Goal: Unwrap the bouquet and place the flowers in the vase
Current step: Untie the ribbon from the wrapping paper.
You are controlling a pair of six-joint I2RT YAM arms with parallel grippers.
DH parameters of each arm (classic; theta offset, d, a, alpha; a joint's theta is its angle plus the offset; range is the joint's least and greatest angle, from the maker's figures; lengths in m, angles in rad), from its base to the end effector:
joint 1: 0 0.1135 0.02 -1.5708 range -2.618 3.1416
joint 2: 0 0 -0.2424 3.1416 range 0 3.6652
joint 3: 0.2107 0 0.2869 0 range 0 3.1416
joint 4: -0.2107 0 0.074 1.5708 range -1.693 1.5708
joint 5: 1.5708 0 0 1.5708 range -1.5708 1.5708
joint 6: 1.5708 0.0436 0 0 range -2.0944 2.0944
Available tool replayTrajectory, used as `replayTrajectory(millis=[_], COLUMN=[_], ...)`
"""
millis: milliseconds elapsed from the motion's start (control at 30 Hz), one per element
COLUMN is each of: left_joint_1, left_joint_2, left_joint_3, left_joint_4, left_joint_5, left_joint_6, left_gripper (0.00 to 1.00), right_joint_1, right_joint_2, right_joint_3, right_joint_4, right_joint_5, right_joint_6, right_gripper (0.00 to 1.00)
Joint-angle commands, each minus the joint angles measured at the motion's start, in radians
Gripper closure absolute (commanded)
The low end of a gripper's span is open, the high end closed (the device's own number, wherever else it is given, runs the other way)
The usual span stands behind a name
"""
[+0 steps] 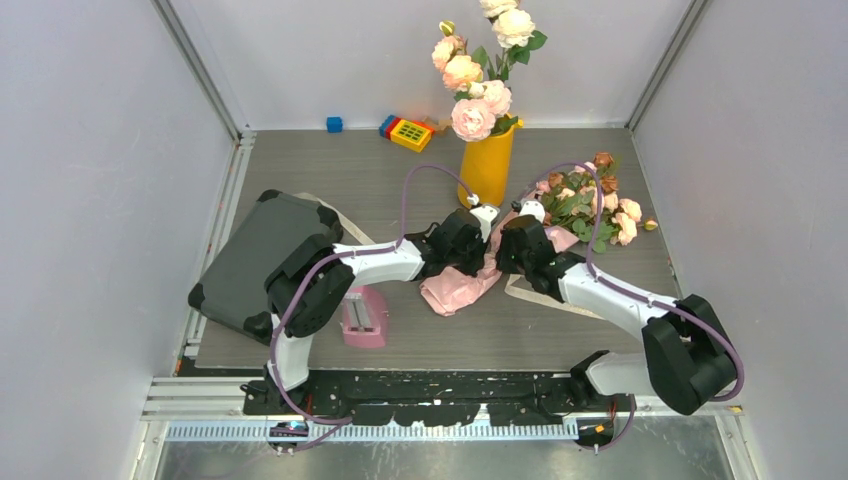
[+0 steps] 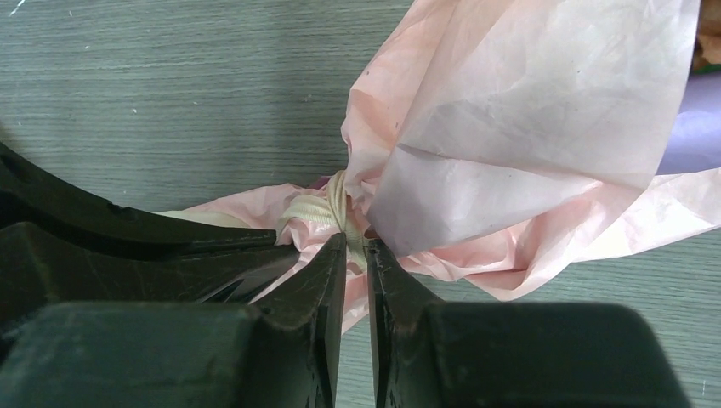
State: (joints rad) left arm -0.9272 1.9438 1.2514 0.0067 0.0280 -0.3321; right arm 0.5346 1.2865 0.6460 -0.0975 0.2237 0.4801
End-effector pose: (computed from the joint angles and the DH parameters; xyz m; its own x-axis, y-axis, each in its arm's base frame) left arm 0.2712 -0.3636 0.1319 -0.6242 0.2889 -0.7259 0.6444 0.7158 -0.2691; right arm 0.2622 0.1440 0.1482 -0.6777 0.1221 -0.7251 -0.0480 0.9767 0.2093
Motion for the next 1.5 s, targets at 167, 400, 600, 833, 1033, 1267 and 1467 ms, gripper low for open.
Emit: replayTrajectory(millis=[167, 400, 600, 833, 1033, 1267, 1467], left_joint_1=[-0.002, -0.002, -0.002, -0.001, 0.001, 0.001, 0.001], left_joint_2=[-0.034, -0.029, -0.025, -0.010, -0.007, -0.015, -0.018], left_joint_3=[0.022, 0.031, 0.033, 0.031, 0.043, 0.029, 0.029], left_joint_4=[-0.048, -0.051, -0.070, -0.096, -0.115, -0.090, -0.074], left_joint_5=[0.020, 0.020, -0.009, -0.061, -0.087, -0.052, -0.033], left_joint_6=[0.020, 0.015, 0.000, -0.034, -0.040, -0.032, -0.033], left_gripper=[1.00, 1.00, 1.00, 1.00, 1.00, 1.00, 1.00], right_joint_1=[0.003, 0.004, 0.005, 0.005, 0.005, 0.005, 0.005], right_joint_2=[0.022, 0.065, 0.043, -0.102, -0.153, -0.210, -0.172], right_joint_3=[-0.009, -0.006, -0.023, -0.096, -0.108, -0.090, -0.018], right_joint_4=[0.054, 0.070, 0.067, 0.036, -0.026, -0.047, -0.067], right_joint_5=[0.038, 0.023, 0.058, 0.187, 0.195, 0.064, -0.034], right_joint_6=[-0.015, -0.024, -0.012, 0.037, 0.094, 0.075, 0.036], right_gripper=[0.79, 0.80, 0.99, 1.00, 1.00, 1.00, 0.85])
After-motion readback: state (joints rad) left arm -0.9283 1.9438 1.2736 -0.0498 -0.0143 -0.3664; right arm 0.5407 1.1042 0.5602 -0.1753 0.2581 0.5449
